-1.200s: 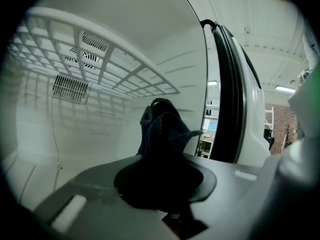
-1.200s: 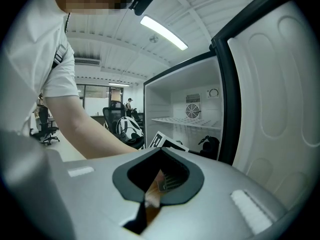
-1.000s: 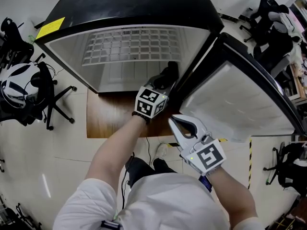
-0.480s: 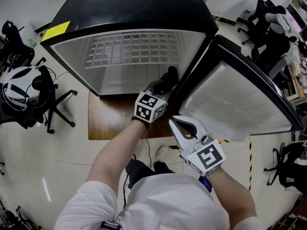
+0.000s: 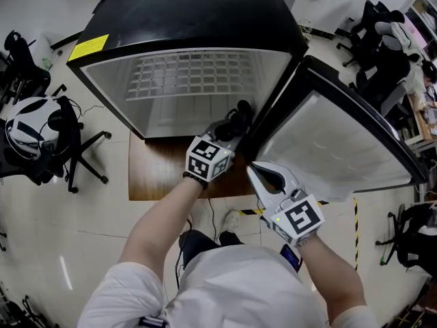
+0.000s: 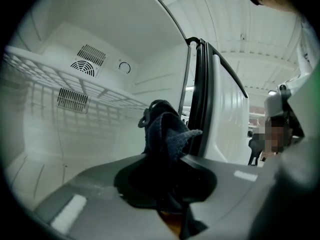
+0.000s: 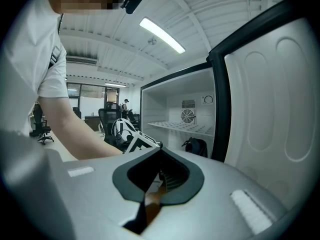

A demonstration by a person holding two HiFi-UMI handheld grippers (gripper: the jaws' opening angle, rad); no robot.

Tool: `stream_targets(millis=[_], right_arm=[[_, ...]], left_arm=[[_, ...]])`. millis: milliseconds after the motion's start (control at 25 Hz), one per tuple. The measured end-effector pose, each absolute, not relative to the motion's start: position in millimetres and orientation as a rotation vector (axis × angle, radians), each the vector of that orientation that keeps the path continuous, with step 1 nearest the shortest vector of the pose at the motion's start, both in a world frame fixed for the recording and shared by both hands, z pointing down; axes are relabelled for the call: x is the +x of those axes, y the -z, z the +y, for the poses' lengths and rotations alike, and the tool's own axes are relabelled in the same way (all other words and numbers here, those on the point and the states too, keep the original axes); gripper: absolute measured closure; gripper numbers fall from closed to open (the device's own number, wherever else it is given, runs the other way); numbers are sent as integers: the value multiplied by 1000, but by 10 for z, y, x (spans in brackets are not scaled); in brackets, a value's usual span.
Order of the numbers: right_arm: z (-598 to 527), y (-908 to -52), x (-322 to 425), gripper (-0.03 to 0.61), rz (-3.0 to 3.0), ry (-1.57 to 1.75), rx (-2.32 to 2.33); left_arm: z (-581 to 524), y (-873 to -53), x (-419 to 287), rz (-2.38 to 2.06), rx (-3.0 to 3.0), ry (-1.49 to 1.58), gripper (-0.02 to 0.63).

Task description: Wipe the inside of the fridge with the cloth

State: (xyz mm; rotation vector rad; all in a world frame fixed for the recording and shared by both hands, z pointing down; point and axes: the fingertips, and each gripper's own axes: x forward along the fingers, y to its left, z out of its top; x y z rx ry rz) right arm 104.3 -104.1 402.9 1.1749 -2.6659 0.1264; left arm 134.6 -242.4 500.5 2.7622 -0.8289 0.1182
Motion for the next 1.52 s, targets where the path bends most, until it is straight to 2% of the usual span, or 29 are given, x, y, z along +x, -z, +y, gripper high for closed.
stream_targets(millis=[280,600,880,960,1120,1520], right_arm=[[-1083,-4015,1185,577,-2626,-140,1214],[-1124,-4046,1249,553,-2537,-180,1291],[-1105,-4019,1212,383,-2554,-271,1277],[-1087,-3963,1159,352,-2582,-294,1255],[-961,-3817,989,327,-2674,-368,1150],[-552,-3622,621,326,-2796,-469,1018]], left_arm=[[-2242,-4847,1312,-743,2788,-108,546],[-1826,-4534,1067,-435,2838,-107,535],[-1410,-4174,900,-46,2884,-107,534],[-1296,-4089,850,70,2869,-102,534],[-1043,-3955,761,299,2828,-111,534],[-518,-3689,551,720,2721,-168,534]])
